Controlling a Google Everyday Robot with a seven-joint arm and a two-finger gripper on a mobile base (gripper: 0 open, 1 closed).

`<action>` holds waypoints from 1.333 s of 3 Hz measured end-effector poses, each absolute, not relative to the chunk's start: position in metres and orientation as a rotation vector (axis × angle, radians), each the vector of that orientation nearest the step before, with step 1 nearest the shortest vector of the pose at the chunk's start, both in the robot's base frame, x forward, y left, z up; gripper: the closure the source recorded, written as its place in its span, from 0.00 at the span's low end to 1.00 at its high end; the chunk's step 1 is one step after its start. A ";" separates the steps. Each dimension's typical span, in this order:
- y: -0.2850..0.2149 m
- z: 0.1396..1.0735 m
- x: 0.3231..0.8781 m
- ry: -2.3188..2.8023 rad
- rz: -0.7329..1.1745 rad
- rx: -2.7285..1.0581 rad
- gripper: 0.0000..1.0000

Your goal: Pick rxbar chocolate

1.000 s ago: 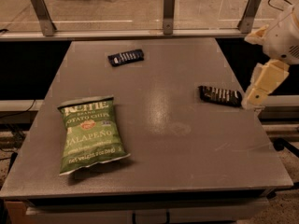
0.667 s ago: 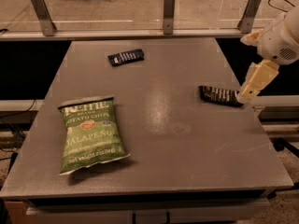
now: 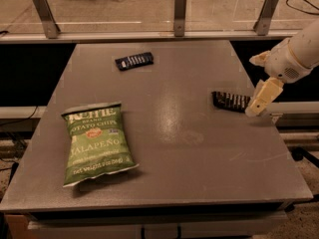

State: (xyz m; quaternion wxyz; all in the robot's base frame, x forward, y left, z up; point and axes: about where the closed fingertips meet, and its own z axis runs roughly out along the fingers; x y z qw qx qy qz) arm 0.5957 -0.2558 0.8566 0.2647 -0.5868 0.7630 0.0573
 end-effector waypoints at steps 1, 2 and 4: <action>-0.254 0.835 0.602 2.086 0.225 -1.569 0.17; -0.251 0.822 0.605 2.123 0.280 -1.547 0.41; -0.251 0.833 0.605 2.123 0.280 -1.547 0.87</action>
Offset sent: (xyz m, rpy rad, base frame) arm 0.0103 0.0035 -0.0492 0.0885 0.1494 -0.0558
